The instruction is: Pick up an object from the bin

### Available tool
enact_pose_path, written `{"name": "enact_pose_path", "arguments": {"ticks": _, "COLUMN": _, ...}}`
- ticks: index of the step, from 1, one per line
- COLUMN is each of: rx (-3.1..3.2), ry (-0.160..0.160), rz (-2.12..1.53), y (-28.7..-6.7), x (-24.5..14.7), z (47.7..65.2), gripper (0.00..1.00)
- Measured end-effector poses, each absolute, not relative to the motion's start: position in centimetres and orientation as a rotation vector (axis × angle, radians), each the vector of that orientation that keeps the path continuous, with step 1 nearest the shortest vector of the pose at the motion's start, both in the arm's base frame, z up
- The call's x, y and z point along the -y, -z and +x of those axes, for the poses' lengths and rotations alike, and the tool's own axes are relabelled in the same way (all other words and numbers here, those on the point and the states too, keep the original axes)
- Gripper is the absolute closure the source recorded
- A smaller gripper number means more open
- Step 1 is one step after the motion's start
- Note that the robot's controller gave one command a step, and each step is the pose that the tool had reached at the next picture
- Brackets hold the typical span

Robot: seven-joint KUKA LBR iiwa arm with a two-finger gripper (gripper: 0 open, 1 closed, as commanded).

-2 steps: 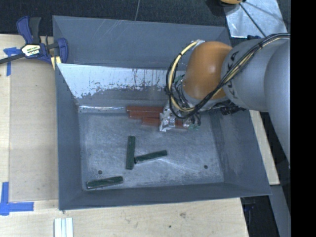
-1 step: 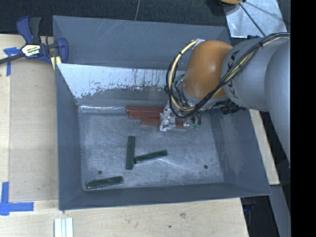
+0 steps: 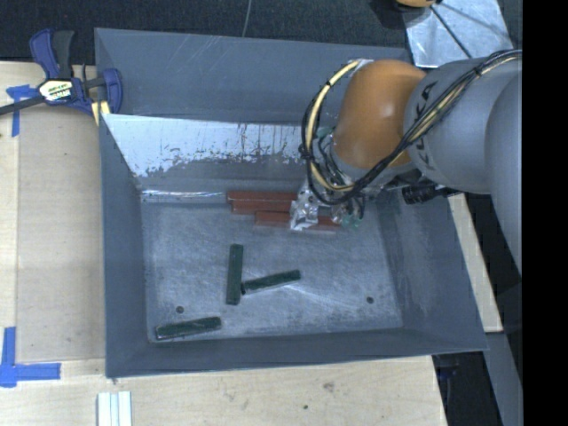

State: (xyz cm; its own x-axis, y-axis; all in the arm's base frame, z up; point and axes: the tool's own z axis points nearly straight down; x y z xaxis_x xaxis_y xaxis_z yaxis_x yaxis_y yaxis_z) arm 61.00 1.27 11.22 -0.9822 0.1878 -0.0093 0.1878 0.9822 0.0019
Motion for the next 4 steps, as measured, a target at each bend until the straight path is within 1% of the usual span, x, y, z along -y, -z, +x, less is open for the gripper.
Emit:
{"name": "enact_pose_path", "arguments": {"ticks": 1, "rx": -3.092, "ry": -0.001, "rz": 0.528, "y": -12.0, "x": -1.6, "z": 60.9, "gripper": 1.00}}
{"name": "enact_pose_path", "arguments": {"ticks": 2, "rx": -3.101, "ry": 0.001, "rz": 0.480, "y": -14.9, "x": -1.3, "z": 60.8, "gripper": 1.00}}
{"name": "enact_pose_path", "arguments": {"ticks": 3, "rx": -3.093, "ry": 0.000, "rz": 0.522, "y": -17.3, "x": -1.4, "z": 61.1, "gripper": 0.00}}
{"name": "enact_pose_path", "arguments": {"ticks": 4, "rx": -3.094, "ry": 0.000, "rz": 0.522, "y": -17.3, "x": -1.5, "z": 61.1, "gripper": 0.00}}
